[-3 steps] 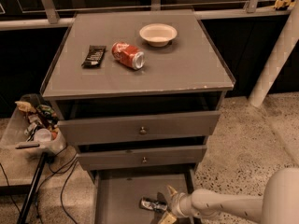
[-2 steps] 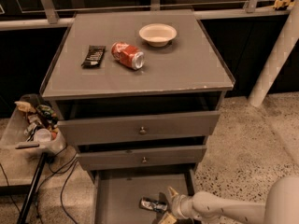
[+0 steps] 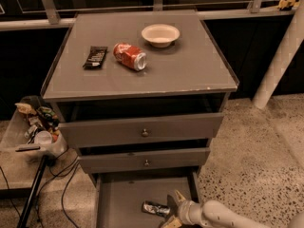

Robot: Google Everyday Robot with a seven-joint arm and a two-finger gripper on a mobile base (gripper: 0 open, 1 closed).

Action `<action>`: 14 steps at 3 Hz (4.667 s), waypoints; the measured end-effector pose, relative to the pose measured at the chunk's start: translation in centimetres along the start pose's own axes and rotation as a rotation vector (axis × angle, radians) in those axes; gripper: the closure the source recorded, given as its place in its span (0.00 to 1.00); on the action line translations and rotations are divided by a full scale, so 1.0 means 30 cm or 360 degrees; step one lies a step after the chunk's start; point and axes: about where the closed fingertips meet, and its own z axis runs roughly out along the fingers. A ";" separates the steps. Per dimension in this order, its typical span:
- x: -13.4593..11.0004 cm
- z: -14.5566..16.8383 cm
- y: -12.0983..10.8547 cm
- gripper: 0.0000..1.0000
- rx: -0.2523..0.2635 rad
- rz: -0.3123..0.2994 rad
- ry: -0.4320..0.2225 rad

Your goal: Pick redbull can from bottom drawer and place on counter

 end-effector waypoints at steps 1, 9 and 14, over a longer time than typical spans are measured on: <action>0.026 0.023 -0.008 0.00 0.0007 0.0002 -0.0034; 0.062 0.176 0.026 0.89 -0.0086 0.0023 -0.0090; -0.018 -0.060 -0.030 1.00 0.0055 0.0006 -0.0032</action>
Offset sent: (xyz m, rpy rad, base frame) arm 0.0017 0.0013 -0.0405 0.0118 -0.0078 0.0199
